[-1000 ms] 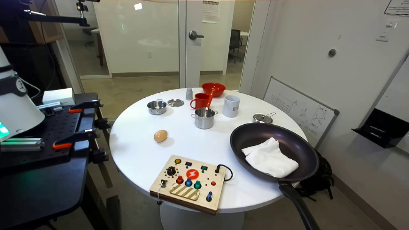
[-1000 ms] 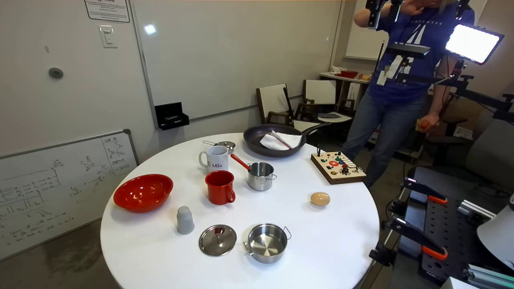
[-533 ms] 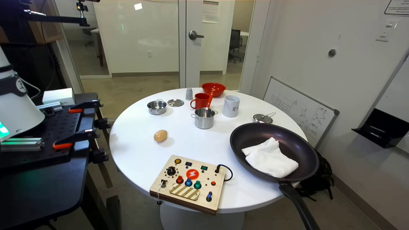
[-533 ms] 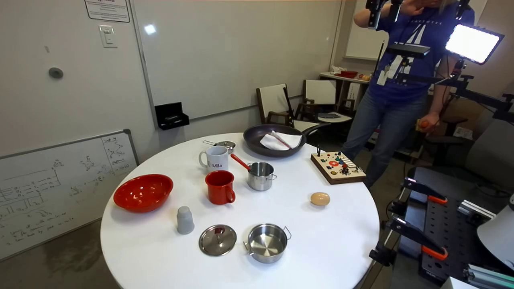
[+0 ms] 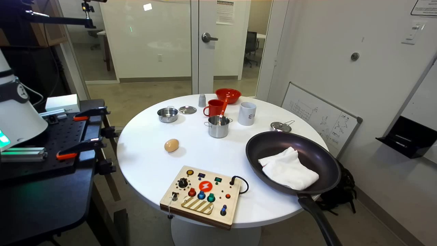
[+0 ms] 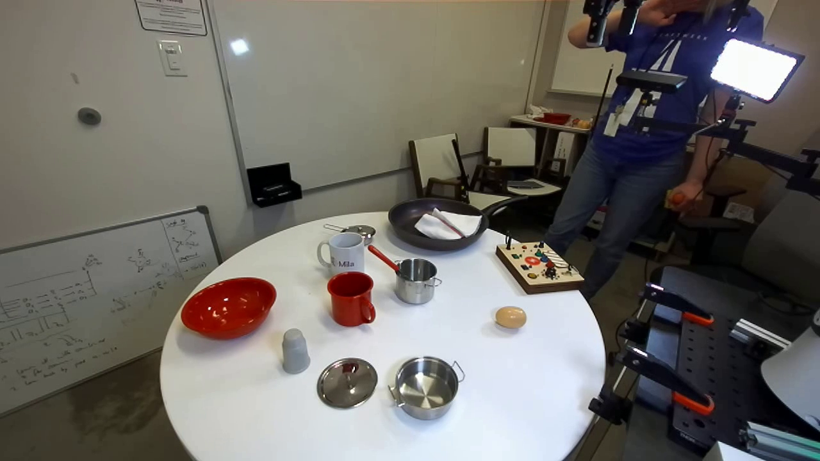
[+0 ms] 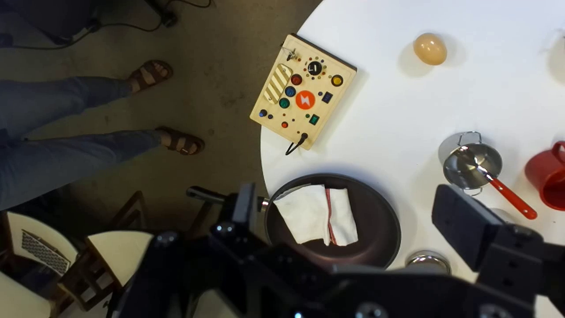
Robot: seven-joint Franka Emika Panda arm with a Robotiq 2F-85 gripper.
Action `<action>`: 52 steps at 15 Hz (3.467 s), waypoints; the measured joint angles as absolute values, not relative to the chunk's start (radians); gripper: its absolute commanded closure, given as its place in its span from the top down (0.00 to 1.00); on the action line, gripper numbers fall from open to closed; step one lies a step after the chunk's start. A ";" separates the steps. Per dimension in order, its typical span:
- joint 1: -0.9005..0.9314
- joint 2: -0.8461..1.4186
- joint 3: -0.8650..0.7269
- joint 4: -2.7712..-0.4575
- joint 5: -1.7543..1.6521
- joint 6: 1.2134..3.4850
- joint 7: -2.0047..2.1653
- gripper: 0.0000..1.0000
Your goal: Put the fork on the table
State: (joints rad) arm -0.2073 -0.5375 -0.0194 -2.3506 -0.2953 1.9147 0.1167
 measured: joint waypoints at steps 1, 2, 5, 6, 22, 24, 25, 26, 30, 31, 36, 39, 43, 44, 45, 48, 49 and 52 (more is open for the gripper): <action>-0.207 -0.537 -0.023 -2.350 -0.295 1.925 0.117 1.00; -0.207 -0.536 -0.027 -2.350 -0.295 1.943 0.117 1.00; -0.205 -0.529 -0.030 -2.350 -0.296 2.054 0.117 1.00; -0.197 -0.525 -0.030 -2.351 -0.295 2.095 0.112 1.00; 0.177 -0.255 -0.176 -2.452 0.315 2.475 -0.573 1.00; 0.177 -0.213 -0.171 -2.450 0.327 2.478 -0.621 1.00; 0.174 -0.192 -0.166 -2.449 0.327 2.484 -0.630 1.00; 0.168 -0.170 -0.159 -2.448 0.326 2.494 -0.632 1.00; 0.142 -0.073 -0.125 -2.444 0.327 2.608 -0.640 1.00; 0.136 -0.049 -0.117 -2.438 0.328 2.644 -0.649 1.00; 0.093 0.042 -0.060 -2.387 0.381 2.710 -0.722 1.00; 0.053 0.075 -0.025 -2.358 0.436 2.710 -0.810 1.00; -0.020 0.157 -0.006 -2.287 0.458 2.711 -0.913 1.00; -0.040 0.184 -0.003 -2.264 0.456 2.712 -0.937 1.00; -0.059 0.212 0.003 -2.240 0.454 2.714 -0.961 1.00; -0.110 0.297 0.034 -2.170 0.438 2.713 -1.031 1.00; -0.122 0.323 0.048 -2.151 0.426 2.709 -1.052 1.00; -0.137 0.389 0.085 -2.112 0.361 2.707 -1.081 1.00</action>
State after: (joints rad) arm -0.1374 0.3891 0.0854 -2.1117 0.3606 2.7069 -1.0809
